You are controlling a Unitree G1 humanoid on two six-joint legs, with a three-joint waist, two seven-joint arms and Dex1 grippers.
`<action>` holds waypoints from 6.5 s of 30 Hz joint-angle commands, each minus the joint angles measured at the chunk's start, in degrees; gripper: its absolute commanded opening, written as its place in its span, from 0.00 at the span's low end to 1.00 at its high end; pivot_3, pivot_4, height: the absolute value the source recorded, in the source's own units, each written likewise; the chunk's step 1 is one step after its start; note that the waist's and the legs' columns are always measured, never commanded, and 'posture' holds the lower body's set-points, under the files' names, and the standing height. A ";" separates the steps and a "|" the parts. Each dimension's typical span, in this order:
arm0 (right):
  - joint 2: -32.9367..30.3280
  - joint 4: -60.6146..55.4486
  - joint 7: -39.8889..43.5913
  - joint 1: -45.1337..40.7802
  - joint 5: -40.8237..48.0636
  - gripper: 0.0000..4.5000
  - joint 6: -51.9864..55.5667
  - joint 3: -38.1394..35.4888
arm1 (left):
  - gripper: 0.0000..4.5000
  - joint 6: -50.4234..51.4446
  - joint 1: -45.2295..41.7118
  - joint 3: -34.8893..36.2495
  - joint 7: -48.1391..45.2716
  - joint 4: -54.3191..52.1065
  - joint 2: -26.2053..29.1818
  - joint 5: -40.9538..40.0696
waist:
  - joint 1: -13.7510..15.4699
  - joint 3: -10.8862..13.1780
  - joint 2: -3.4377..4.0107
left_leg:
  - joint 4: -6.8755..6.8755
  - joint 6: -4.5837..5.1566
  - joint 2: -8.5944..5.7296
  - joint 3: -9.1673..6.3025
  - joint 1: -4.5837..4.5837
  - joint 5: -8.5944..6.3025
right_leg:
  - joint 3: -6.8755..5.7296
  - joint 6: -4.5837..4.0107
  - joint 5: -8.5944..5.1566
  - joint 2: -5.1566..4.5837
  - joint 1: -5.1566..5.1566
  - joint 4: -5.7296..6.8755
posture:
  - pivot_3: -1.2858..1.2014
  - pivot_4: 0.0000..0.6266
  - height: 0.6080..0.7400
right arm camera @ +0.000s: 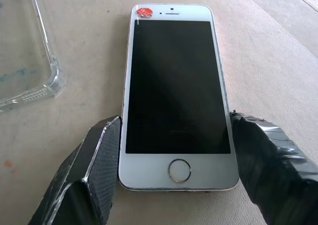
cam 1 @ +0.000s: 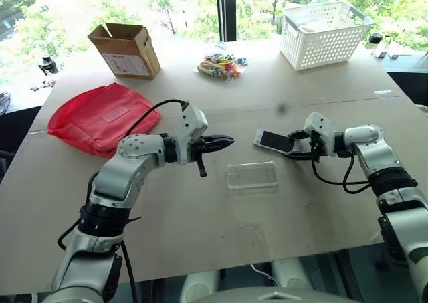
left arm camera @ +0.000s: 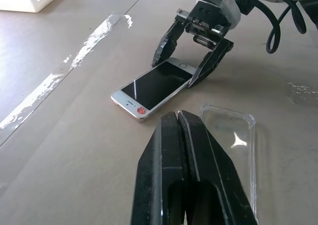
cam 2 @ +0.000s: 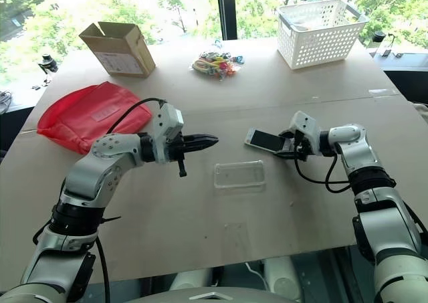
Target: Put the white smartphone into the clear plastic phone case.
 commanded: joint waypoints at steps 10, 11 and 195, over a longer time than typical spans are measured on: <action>-5.81 -18.33 4.24 1.25 5.12 0.64 7.40 -2.29 | 0.00 -1.92 -1.59 0.31 -0.30 -0.62 -0.20 0.74 | 0.18 0.04 0.04 | -0.01 -0.04 0.04 -0.11 -0.93 0.03 | -0.10 0.00 0.00 -0.04 -0.87 -0.03 | 0.52 0.24 1.00; -5.66 -17.79 3.42 1.52 4.63 0.64 7.09 -2.16 | 0.00 -2.12 -1.63 0.12 -0.33 -0.41 -0.33 0.87 | 0.18 0.04 0.04 | 0.00 -0.04 0.03 -0.11 -0.98 0.03 | -0.11 0.00 0.00 -0.05 -0.91 -0.04 | 0.52 0.24 1.00; -18.74 -41.52 7.68 10.01 -6.27 0.02 16.19 9.03 | 0.00 -1.34 0.99 -7.67 -8.24 -1.37 6.66 10.48 | 1.30 0.13 -0.05 | 0.22 -0.02 0.00 -0.02 -0.95 0.02 | -0.25 0.00 -0.01 0.01 -0.74 0.00 | 0.52 0.24 1.00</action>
